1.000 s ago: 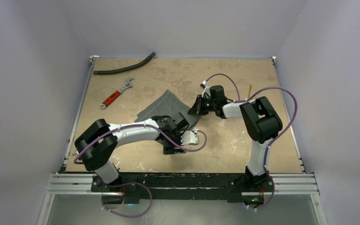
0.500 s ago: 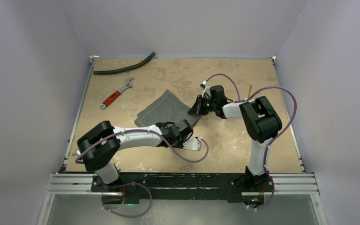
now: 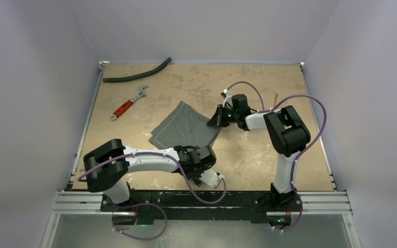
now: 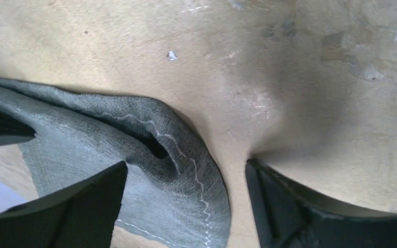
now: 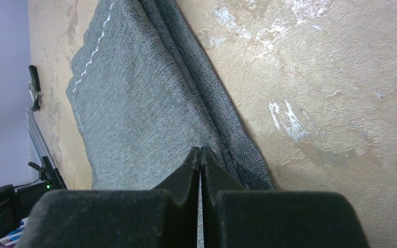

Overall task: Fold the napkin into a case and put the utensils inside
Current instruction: Flatten out the lower triangle-folded napkin at the center of the board.

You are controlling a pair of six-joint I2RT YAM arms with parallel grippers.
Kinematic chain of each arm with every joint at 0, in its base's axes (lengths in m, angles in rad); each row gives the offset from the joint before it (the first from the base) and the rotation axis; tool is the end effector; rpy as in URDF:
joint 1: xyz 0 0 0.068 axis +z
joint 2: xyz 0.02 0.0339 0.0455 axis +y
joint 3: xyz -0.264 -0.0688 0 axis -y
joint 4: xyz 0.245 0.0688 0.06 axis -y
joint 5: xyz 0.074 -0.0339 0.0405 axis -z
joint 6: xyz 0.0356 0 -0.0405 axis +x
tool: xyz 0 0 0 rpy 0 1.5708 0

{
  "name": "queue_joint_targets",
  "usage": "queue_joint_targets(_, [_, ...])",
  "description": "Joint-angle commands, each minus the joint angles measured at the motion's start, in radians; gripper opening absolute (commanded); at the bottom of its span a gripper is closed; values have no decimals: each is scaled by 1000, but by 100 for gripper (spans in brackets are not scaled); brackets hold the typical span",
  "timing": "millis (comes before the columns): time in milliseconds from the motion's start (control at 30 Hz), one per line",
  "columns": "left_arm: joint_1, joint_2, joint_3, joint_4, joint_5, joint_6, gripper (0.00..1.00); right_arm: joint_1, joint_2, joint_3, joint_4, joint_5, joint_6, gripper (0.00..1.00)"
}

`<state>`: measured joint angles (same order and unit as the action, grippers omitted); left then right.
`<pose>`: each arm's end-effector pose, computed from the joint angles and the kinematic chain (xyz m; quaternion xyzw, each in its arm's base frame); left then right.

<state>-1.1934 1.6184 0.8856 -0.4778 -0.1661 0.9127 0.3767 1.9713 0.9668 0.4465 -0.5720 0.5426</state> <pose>0.1135 -0.2705 0.1558 0.8446 0.4982 0.0558 0.1882 0.3585 0.1626 0.1270 -0.0669 0.8474 0.4275 0.3076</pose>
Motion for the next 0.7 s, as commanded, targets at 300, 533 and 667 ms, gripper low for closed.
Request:
queue_joint_targets(300, [188, 28, 274, -258, 317, -84, 93, -13, -81, -7, -34, 0, -38, 0])
queue_joint_targets(533, [397, -39, 413, -383, 478, -119, 90, -11, -220, -48, -19, 25, -19, 0])
queue_joint_targets(667, [559, 18, 438, -347, 500, -175, 90, 3, -310, -130, 20, 13, 39, 0])
